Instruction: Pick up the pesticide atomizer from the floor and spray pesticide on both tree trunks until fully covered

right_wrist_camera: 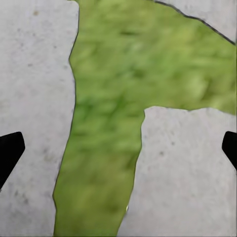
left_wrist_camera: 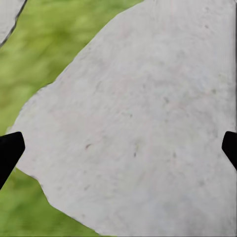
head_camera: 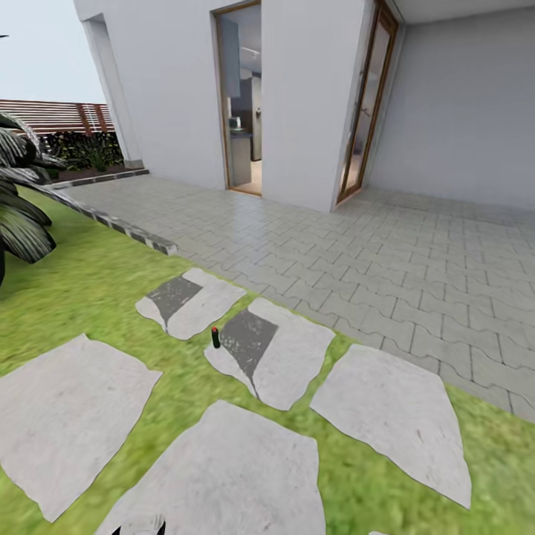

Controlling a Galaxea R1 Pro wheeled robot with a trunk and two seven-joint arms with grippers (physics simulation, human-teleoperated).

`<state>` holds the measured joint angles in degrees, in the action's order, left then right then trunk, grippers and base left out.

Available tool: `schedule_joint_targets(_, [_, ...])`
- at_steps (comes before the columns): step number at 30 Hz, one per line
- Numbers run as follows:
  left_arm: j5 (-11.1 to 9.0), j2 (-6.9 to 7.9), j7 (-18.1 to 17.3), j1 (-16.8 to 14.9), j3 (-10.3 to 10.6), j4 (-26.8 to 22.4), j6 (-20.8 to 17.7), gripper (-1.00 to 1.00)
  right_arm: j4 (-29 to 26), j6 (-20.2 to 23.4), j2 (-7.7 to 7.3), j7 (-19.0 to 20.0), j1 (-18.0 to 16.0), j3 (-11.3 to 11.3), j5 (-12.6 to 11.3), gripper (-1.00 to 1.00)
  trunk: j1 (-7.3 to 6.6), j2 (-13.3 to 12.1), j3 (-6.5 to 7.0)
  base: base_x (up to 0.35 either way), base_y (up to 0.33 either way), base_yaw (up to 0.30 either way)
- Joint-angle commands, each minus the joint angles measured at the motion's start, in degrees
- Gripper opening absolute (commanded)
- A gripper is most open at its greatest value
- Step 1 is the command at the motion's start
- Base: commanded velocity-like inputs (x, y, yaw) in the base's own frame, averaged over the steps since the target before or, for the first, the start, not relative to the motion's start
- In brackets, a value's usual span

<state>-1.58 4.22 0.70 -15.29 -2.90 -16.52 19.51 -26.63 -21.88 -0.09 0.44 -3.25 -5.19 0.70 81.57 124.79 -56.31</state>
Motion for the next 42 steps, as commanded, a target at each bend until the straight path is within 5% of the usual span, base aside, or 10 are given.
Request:
schedule_joint_targets(1, [0.0,0.0,0.0,0.0,0.0,0.0,0.0,1.0,0.0,0.0,0.0,0.0,0.0,0.0,0.0,1.0,0.0,0.0,0.0,0.334,-0.105,0.0])
schedule_joint_targets(42, [0.0,0.0,0.0,0.0,0.0,0.0,0.0,1.0,0.0,0.0,0.0,0.0,0.0,-0.09,0.0,1.0,0.0,0.0,0.0,0.309,-0.13,0.0])
